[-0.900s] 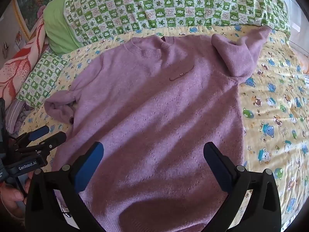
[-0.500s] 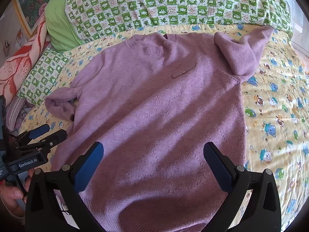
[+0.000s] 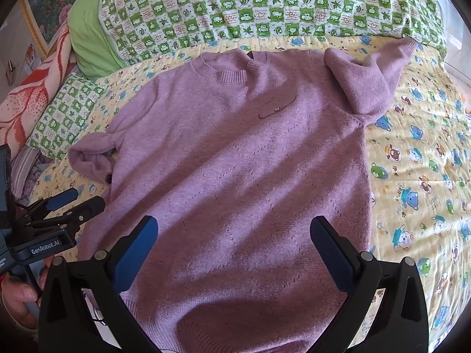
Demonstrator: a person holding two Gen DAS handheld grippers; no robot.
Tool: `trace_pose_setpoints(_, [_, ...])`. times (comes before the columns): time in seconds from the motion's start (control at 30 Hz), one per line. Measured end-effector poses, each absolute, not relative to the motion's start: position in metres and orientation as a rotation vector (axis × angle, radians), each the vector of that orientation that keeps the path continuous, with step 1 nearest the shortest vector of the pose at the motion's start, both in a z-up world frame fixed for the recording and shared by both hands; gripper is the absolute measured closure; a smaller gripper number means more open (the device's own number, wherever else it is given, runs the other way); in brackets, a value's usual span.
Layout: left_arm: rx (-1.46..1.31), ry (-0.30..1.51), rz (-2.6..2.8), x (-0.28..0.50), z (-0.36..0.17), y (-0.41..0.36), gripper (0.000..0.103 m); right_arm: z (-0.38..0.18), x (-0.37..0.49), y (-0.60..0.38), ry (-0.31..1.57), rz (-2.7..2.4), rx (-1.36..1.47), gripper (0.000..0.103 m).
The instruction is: Fold small clothes
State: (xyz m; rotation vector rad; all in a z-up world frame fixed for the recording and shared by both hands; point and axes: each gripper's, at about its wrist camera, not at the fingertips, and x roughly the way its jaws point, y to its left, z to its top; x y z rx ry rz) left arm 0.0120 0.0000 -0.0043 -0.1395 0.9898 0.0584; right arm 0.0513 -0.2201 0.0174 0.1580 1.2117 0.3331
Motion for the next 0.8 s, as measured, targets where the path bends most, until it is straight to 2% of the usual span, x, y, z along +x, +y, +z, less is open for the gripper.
trace_pose_setpoints(0.4, [-0.189, 1.0, 0.013, 0.037, -0.011, -0.005, 0.012, 0.009, 0.067, -0.258, 1.224, 0.252, 0.225, 0.0])
trace_pose_setpoints(0.8, [-0.195, 1.054, 0.009, 0.097, -0.016, 0.001, 0.012, -0.004, 0.13, -0.349, 1.194, 0.089, 0.33, 0.0])
